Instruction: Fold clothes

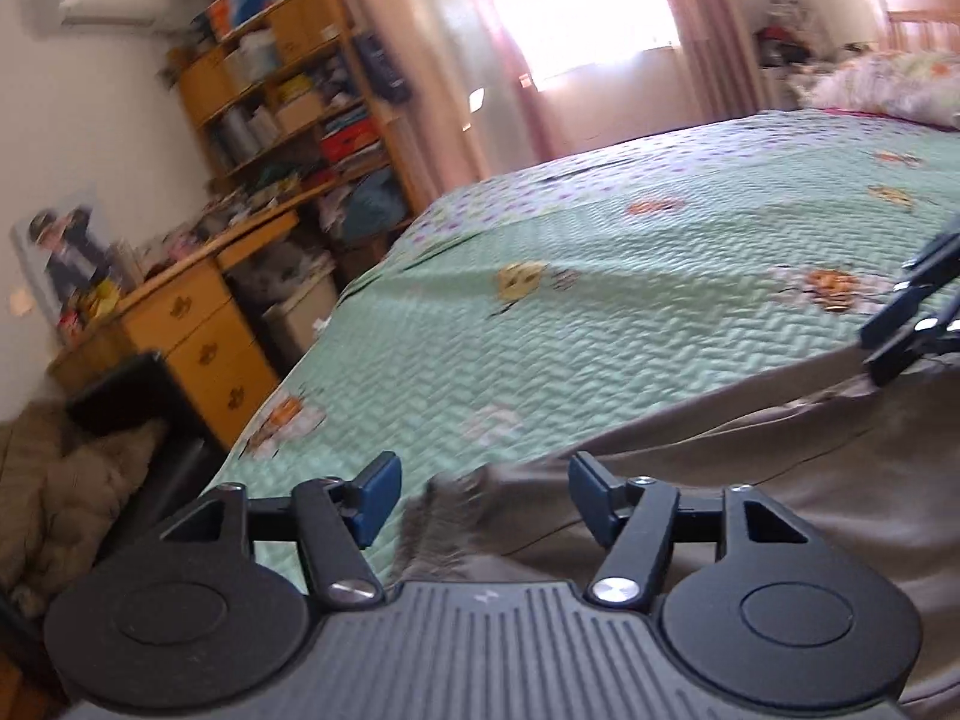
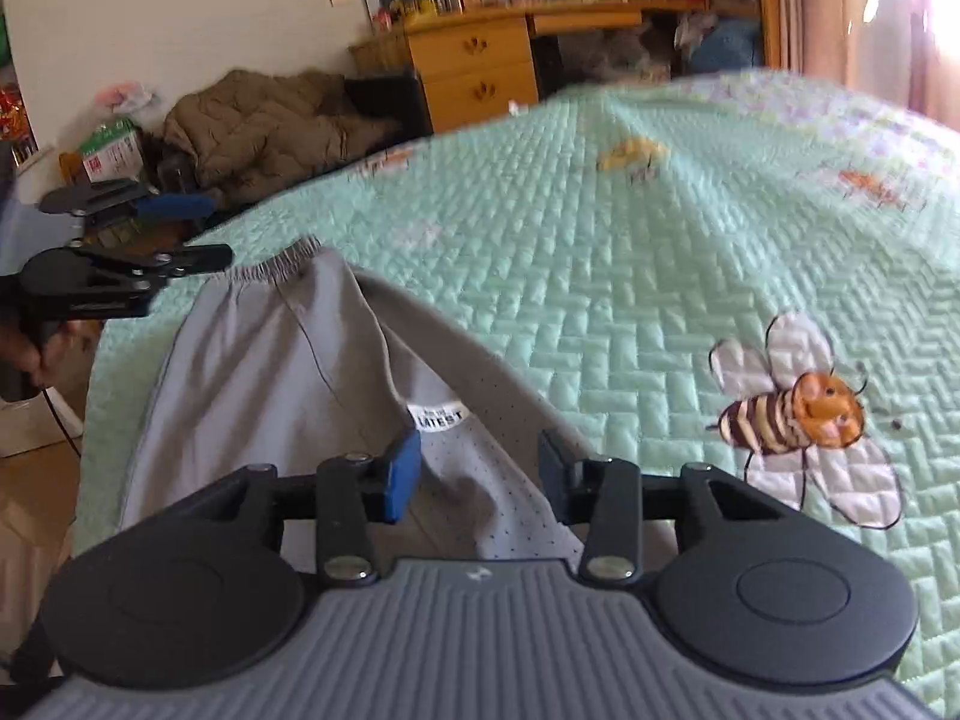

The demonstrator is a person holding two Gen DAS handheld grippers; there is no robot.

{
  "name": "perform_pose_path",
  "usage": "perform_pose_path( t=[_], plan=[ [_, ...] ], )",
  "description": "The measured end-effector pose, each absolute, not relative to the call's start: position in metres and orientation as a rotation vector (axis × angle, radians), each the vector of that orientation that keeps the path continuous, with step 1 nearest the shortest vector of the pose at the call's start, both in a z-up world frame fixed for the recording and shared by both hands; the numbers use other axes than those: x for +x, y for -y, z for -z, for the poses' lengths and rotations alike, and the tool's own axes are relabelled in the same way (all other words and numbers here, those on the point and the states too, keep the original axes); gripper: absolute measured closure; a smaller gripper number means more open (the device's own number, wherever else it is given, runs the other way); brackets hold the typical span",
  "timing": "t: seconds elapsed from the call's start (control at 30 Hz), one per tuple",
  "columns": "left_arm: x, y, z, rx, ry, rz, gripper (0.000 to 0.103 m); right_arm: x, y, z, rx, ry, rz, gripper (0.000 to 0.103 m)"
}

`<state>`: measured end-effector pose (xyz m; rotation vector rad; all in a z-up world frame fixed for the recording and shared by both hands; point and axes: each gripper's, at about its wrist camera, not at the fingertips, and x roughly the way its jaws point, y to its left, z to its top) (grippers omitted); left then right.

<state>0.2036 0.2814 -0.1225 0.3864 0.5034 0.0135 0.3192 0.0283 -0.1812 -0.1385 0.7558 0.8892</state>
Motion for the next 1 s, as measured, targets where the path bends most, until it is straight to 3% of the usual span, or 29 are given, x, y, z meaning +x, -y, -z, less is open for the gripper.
perform_pose_path(
  t=[0.37,0.63,1.0],
  plan=[
    [0.206,-0.257,0.134,0.386,-0.528,0.044,0.03,0.318,-0.04,0.195,-0.306,-0.768,-0.925,0.063],
    [0.196,-0.25,0.131,0.401,-0.513,0.068,0.022,0.315,-0.041,0.192,-0.309,-0.765,-0.909,0.102],
    [0.184,-0.246,0.129,0.432,-0.496,0.07,0.018,0.294,-0.034,0.154,-0.334,-0.544,-0.766,0.103]
  ],
)
